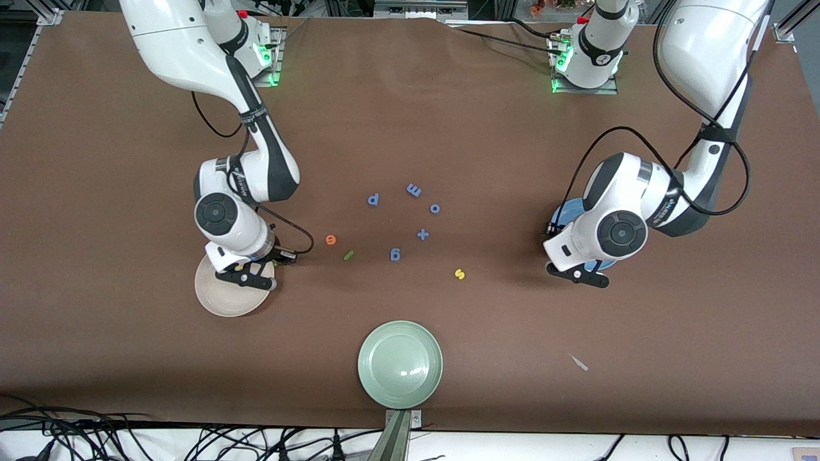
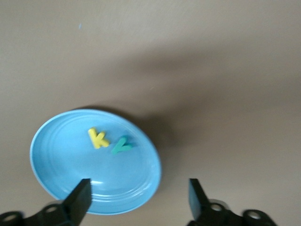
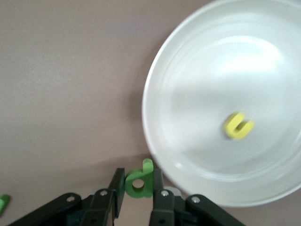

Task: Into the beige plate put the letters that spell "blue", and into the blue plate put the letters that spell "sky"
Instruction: 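Drop the d on the white plate while the left gripper drops the v, then grasp the orange 6 with the right gripper while the left gripper grasps the s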

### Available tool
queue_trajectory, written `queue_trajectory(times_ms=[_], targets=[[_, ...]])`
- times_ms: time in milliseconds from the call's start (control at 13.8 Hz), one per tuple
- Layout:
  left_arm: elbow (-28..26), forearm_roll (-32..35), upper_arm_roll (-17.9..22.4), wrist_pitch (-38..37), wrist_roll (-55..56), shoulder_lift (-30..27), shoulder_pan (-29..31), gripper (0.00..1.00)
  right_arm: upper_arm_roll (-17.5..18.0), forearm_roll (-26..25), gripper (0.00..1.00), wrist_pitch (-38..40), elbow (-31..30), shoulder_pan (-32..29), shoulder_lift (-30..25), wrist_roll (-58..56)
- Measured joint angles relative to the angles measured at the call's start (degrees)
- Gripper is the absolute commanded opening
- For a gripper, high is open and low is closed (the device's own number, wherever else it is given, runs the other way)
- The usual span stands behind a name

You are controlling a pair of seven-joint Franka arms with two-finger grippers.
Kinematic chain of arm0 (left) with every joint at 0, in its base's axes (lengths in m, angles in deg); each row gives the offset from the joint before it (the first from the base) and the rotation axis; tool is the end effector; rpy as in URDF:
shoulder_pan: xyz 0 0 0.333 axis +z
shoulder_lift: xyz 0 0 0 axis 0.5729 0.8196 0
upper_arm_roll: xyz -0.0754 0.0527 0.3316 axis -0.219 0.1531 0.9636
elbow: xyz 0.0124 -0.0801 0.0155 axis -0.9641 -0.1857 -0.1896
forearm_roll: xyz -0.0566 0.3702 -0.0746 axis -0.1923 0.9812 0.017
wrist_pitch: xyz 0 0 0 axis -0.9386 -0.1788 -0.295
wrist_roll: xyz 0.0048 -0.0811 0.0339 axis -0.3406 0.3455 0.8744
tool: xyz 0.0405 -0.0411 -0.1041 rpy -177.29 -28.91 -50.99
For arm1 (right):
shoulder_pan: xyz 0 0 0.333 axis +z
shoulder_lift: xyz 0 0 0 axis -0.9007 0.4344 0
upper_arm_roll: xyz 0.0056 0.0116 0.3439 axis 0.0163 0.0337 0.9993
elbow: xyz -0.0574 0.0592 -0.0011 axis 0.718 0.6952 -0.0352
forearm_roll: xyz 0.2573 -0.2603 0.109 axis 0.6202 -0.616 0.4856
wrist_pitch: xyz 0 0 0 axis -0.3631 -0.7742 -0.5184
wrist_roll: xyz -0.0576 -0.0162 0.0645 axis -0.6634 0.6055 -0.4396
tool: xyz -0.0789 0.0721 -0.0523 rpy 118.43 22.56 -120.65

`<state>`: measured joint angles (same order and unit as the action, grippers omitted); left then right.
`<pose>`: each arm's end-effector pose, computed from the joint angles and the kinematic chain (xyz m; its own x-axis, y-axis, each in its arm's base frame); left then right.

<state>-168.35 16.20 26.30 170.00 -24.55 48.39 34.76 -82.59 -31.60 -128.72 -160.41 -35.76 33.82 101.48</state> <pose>0.6374 -0.1719 0.3157 0.9315 -0.2255 -0.2854 -0.2385 -0.9711 -0.0115 0.6451 0.2028 0.2453 0.9896 -0.1440 -0.0050 -0.1437 -0.9886 0.0457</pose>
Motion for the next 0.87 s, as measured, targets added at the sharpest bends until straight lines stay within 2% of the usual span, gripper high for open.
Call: queue_trajectory(times_ms=[72,217,290,362,435,579,724,869], targets=[[1.0,-0.8,0.0,0.0,0.0,-0.1,-0.1,1.0,-1.1,0.0,0.21,0.3,0.1,0.0,0.0,-3.1],[1.8,-1.1,0.0,0.0,-0.1,-0.1,-0.2,1.0,-2.4,0.0,0.41,0.6,0.1,-0.6,0.1,-6.8],[1.8,-1.1,-0.1,0.0,-0.1,0.1,-0.3,1.0,-2.5,0.0,0.43,0.6,0.0,-0.9,0.1,-7.5],[1.8,-1.2,-0.2,0.1,-0.1,0.3,-0.9,1.0,-2.5,0.0,0.61,0.6,-0.1,-1.0,0.2,-7.8],[1.8,-1.2,-0.2,0.9,0.0,0.7,-1.9,0.99,-2.5,0.1,0.7,0.6,-0.1,-0.9,0.3,-7.9],[3.8,-1.3,-0.2,4.7,0.7,2.7,-4.7,0.99,-2.4,0.2,0.72,0.7,-0.1,-0.8,0.4,-7.7],[9.1,-1.3,-0.2,8.5,1.4,7.1,-7.4,0.98,-1.9,0.3,0.72,0.7,-0.1,-0.6,0.3,-5.7],[13.1,-1.3,-0.2,10.3,3.1,10.9,-8.7,0.97,0.7,0.5,0.75,0.7,0.1,-0.4,0.0,-0.3]])
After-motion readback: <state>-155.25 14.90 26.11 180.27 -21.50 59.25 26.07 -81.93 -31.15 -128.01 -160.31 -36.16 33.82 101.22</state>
